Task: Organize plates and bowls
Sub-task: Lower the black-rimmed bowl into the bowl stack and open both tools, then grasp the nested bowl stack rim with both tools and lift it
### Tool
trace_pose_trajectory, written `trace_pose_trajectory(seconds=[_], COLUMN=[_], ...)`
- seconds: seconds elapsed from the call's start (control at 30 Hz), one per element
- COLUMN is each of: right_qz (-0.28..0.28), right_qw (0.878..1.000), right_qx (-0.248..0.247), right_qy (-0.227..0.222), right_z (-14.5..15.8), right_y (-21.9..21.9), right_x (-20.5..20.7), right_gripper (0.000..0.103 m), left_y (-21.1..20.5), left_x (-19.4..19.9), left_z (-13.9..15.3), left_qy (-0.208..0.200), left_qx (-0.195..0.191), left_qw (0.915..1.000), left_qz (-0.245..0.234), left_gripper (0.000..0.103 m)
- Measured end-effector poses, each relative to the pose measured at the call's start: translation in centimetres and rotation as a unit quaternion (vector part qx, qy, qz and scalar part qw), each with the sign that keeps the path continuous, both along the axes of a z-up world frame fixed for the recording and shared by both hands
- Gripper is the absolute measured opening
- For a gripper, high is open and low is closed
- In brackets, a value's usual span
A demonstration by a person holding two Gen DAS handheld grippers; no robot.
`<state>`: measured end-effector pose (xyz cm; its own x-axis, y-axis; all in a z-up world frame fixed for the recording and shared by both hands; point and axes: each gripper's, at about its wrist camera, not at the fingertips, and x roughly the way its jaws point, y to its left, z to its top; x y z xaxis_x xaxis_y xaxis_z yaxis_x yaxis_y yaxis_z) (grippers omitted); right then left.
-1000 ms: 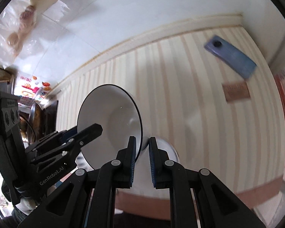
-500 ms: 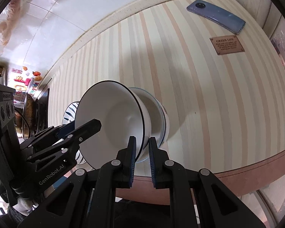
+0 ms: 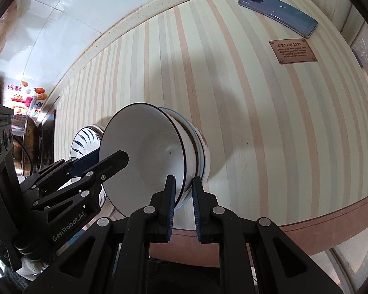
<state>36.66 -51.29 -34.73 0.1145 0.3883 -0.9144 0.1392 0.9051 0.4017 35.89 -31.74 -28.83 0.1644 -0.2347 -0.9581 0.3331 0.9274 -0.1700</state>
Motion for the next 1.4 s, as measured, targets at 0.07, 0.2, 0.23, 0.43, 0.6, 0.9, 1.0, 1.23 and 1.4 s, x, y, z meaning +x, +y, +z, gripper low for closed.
trace_pose_trajectory(seconds=[0.07,0.2,0.23,0.43,0.6,0.9,1.0,1.23,1.4], right_qz=[0.000,0.001,0.000,0.001,0.017,0.006,-0.001,-0.021,-0.038], right_qw=[1.000,1.000,1.000,1.000,0.996,0.989,0.987,0.985,0.989], right_qx=[-0.002,0.004,0.006,-0.013,-0.055,-0.089,-0.095,-0.088,-0.055], right_qy=[0.004,0.008,0.009,-0.018,-0.061,-0.119,-0.130,-0.145,-0.134], right_z=[-0.1,-0.2,-0.1,2.4,6.6,13.3,14.9,17.5,16.9], right_y=[0.1,0.1,0.0,0.2,1.3,1.6,1.4,0.9,0.3], right_x=[0.2,0.3,0.3,-0.5,-2.2,-6.4,-7.7,-10.4,-10.4], right_gripper=[0.016,0.017,0.017,0.018,0.066,0.087,0.092,0.096,0.097], left_y=[0.0,-0.1,0.0,0.2,1.0,2.8,3.5,4.7,5.3], left_x=[0.0,0.0,0.0,-1.0,-2.6,-4.7,-5.5,-7.0,-6.4], left_z=[0.0,0.2,0.3,2.5,6.0,10.6,12.2,15.2,14.9], left_qy=[-0.002,-0.004,-0.006,-0.034,-0.065,-0.107,-0.122,-0.145,-0.128], left_qx=[0.002,0.004,0.006,0.022,0.014,0.002,-0.001,-0.021,-0.039], left_qw=[1.0000,1.0000,1.0000,0.9992,0.9978,0.9939,0.9920,0.9886,0.9904], left_qz=[0.001,0.002,0.003,0.008,0.008,0.023,0.031,0.035,0.035], left_gripper=[0.027,0.027,0.028,0.028,0.034,0.080,0.086,0.095,0.095])
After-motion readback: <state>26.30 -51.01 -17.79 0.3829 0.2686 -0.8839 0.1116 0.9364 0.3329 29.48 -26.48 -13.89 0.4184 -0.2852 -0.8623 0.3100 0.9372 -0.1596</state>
